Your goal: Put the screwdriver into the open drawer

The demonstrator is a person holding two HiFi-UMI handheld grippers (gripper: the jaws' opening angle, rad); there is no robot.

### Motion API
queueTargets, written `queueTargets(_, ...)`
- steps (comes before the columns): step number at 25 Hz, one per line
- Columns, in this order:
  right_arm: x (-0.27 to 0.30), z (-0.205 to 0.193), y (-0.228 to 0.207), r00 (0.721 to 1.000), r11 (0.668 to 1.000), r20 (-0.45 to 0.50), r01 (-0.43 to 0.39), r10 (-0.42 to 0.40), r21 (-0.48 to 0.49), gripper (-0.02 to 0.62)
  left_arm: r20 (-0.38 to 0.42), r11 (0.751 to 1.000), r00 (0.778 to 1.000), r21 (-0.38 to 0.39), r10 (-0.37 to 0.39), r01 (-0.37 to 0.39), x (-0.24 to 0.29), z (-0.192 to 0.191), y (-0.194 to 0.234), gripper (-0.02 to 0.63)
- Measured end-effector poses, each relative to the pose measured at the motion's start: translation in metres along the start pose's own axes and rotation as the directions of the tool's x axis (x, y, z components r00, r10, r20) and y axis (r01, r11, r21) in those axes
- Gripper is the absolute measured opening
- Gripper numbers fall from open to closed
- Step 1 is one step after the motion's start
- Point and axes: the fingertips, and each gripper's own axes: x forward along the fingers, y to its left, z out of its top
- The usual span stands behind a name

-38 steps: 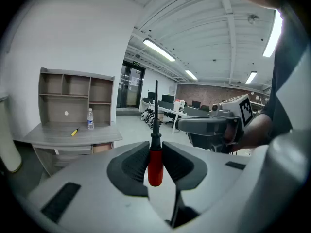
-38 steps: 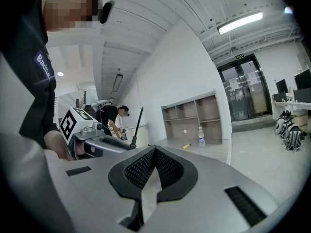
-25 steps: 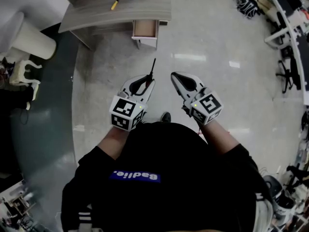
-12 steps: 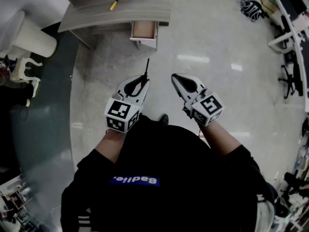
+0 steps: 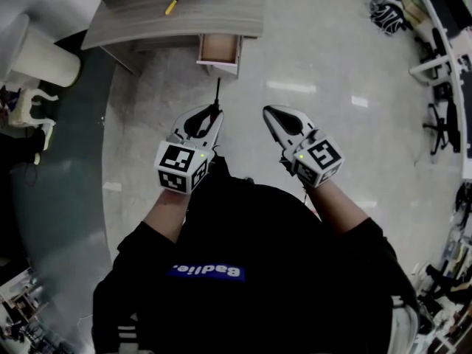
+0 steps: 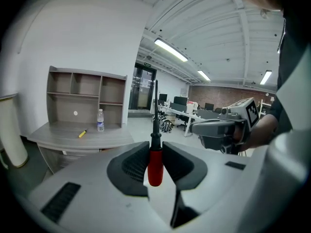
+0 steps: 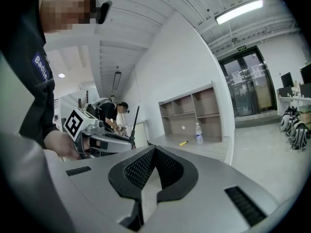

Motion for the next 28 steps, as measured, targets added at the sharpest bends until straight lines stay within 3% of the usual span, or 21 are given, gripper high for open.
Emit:
queueTargets(18,0.167,0.050,-0.101,0.982,0.979,-0.009,0.188,-0.188,0.078,0.028,-0.068,0.979,0.977,0.020,-0.201,0.203,0.115,0.054,0.155,0.084)
queueTargets(22,0.184,0.053,-0.118,0.973,0.968,-0.015,0.230,-0.230,0.098,0.028,-0.093,0.973,0.970,0.037,-0.223,0.227,0.131,0.054,0.176,0.084)
queueTargets(28,0.196,0.060,-0.132,0.979,0.975,0.003,0.202,-0.203,0.092,0.028,-0.105,0.975,0.971,0.029,-0.217,0.221,0.150,0.052,0.180,0.084)
